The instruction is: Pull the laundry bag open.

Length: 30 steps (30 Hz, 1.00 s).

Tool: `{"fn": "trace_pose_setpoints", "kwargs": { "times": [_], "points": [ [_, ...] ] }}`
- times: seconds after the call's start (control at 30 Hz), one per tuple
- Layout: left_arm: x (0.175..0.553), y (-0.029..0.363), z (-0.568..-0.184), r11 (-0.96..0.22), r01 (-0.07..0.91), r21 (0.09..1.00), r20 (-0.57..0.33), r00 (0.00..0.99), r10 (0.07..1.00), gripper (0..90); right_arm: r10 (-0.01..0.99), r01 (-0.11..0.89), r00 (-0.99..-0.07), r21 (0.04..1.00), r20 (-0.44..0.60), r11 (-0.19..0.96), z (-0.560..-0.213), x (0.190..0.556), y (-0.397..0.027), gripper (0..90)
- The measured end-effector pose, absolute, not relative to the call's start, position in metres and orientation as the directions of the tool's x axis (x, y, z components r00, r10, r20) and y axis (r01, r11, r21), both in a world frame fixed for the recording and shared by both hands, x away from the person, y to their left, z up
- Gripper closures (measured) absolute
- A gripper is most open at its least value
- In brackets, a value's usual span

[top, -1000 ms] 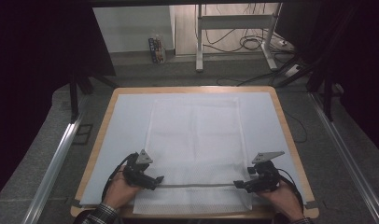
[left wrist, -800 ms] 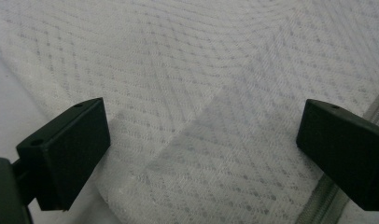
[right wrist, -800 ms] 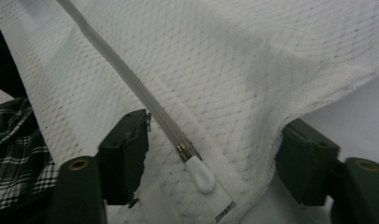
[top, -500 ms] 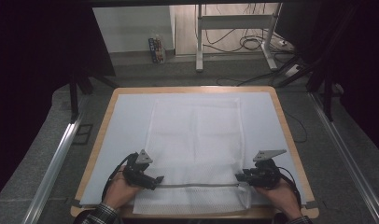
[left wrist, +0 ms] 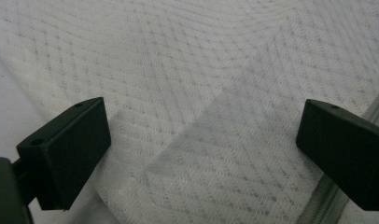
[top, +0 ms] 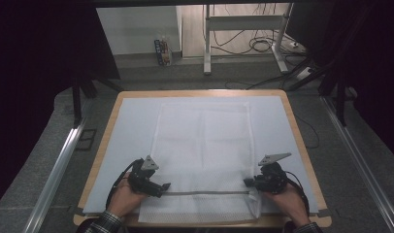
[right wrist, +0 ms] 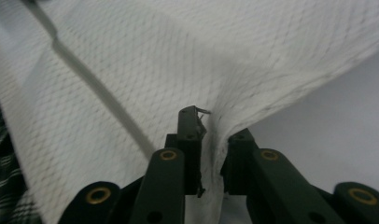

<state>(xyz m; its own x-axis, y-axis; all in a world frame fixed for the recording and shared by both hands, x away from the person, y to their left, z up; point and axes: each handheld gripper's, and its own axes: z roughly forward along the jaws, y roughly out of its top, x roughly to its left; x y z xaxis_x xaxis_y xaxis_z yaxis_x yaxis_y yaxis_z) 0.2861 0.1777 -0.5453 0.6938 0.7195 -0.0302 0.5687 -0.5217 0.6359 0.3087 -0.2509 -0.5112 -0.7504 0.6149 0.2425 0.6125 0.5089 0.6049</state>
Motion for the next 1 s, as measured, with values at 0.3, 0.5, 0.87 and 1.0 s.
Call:
{"fn": "trace_pose_setpoints", "kwargs": {
  "times": [0.3,0.5,0.87,1.0],
  "points": [
    [0.286,0.178,-0.545,-0.519,0.572,0.635,-0.032,0.691,0.722,2.5,0.598,0.637,-0.741,0.599,0.305,0.485,-0.51,0.303,-0.262,86.0],
    [0.287,0.177,-0.545,-0.522,0.574,0.631,-0.034,0.693,0.72,1.8,0.581,0.622,-0.751,0.63,0.313,0.464,-0.504,0.304,-0.261,86.8],
    [0.281,0.163,-0.533,-0.556,0.496,0.667,0.032,0.726,0.687,9.2,0.556,0.658,-0.725,0.649,0.408,0.382,-0.502,0.306,-0.265,86.7],
    [0.279,0.157,-0.53,-0.545,0.47,0.694,0.015,0.748,0.664,11.6,0.551,0.662,-0.721,0.654,0.421,0.367,-0.501,0.306,-0.265,86.7]
  ]
}}
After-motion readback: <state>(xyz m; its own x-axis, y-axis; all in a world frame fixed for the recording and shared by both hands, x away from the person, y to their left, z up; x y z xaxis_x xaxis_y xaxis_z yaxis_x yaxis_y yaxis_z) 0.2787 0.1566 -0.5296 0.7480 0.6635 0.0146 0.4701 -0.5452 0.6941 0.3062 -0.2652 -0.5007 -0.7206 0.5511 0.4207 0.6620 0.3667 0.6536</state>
